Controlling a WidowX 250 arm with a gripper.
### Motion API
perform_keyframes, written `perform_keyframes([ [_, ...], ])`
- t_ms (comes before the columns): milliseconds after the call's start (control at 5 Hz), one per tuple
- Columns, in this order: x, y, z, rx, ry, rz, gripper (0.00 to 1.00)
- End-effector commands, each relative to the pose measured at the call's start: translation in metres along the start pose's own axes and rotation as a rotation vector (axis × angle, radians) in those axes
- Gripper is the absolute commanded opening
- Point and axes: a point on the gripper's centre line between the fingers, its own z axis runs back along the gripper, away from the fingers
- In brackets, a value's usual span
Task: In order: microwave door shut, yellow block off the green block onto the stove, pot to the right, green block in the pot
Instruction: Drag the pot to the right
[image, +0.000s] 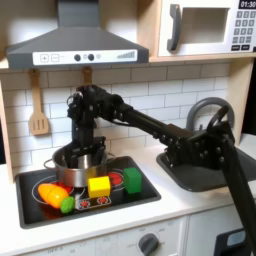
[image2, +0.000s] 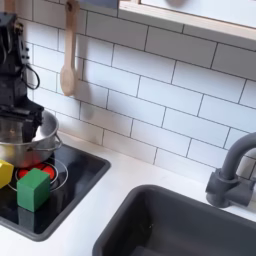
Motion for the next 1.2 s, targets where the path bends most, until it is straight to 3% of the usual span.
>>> perform_keyframes([
  [0, 0.001, 0.002, -0.014, 0.010, 0.033, -0.002, 1.00],
  [600, 0.001, -0.004, -0.014, 0.004, 0.030, -0.018, 1.00],
  [1000, -0.001, -0.015, -0.023, 0.006, 0.044, -0.046, 1.00],
])
